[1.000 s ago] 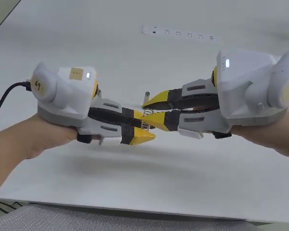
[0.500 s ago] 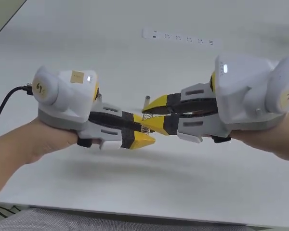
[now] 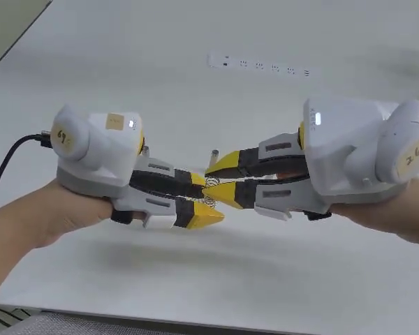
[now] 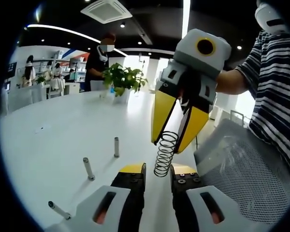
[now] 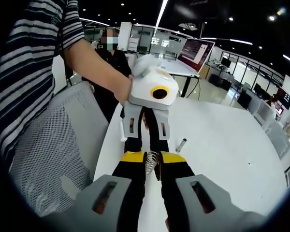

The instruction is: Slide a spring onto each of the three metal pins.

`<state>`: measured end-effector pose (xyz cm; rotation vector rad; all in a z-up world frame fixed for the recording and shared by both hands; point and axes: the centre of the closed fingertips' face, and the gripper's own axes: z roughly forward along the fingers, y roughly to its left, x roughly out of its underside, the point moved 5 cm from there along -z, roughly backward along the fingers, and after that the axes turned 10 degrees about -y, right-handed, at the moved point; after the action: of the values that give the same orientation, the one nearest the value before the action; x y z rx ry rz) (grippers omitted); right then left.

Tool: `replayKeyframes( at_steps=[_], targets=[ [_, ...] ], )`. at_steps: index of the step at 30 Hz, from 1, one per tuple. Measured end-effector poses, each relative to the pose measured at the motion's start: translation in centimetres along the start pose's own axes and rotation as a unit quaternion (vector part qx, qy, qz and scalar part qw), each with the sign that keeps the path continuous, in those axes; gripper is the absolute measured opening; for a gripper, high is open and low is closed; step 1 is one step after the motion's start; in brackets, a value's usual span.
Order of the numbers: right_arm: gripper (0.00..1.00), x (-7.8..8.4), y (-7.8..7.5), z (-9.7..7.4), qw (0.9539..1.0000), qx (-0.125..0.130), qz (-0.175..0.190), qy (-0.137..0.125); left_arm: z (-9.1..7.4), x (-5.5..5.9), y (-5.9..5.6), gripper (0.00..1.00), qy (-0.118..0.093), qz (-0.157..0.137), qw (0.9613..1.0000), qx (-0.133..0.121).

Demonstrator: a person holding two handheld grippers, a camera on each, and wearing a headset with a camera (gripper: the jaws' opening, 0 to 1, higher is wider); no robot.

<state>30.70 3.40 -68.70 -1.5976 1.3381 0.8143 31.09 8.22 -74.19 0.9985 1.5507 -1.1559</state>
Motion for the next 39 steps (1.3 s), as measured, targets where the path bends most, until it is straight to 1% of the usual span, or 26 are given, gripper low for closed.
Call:
replayKeyframes(
  at_steps=[5, 11, 16, 20, 23, 29, 32, 38, 39],
  targets=[
    [0.12, 0.4, 0.1, 0.0, 1.0, 0.0, 0.001, 0.002, 0.0, 0.0, 0.0, 0.19, 0.002, -0.001, 1.0, 0.0],
    [0.12, 0.7, 0.1, 0.0, 1.0, 0.004, 0.006, 0.0, 0.0, 0.1, 0.0, 0.24, 0.005, -0.002, 1.0, -0.004],
    [0.12, 1.0, 0.1, 0.0, 0.9999, 0.008, 0.01, 0.0, -0.4, 0.2, 0.3, 0.32, 0.008, -0.003, 0.9998, -0.016],
    [0.12, 1.1, 0.0, 0.0, 0.9999, 0.012, 0.012, 0.0, -0.9, 0.1, 0.6, 0.4, 0.004, 0.001, 0.9996, -0.03],
    [0.12, 1.1, -0.1, 0.0, 0.9999, 0.013, 0.011, 0.0, -1.4, 0.3, 0.7, 0.44, 0.002, 0.001, 0.9992, -0.039],
    [0.12, 1.2, -0.3, -0.2, 0.9998, 0.019, 0.01, 0.0, -2.6, 1.1, 0.8, 0.53, 0.009, -0.002, 0.9984, -0.055],
    [0.12, 1.3, -0.4, -0.2, 0.9997, 0.023, 0.009, 0.001, -3.5, 1.2, 1.0, 0.58, 0.006, -0.002, 0.9975, -0.071],
    [0.12, 1.5, -0.5, -0.3, 0.9995, 0.029, 0.011, 0.002, -5.3, 1.2, 1.3, 0.64, -0.002, 0.0, 0.9952, -0.098],
    [0.12, 1.6, -0.6, -0.4, 0.9994, 0.033, 0.01, 0.003, -5.7, 1.1, 1.4, 0.66, -0.006, 0.002, 0.9943, -0.106]
  ],
)
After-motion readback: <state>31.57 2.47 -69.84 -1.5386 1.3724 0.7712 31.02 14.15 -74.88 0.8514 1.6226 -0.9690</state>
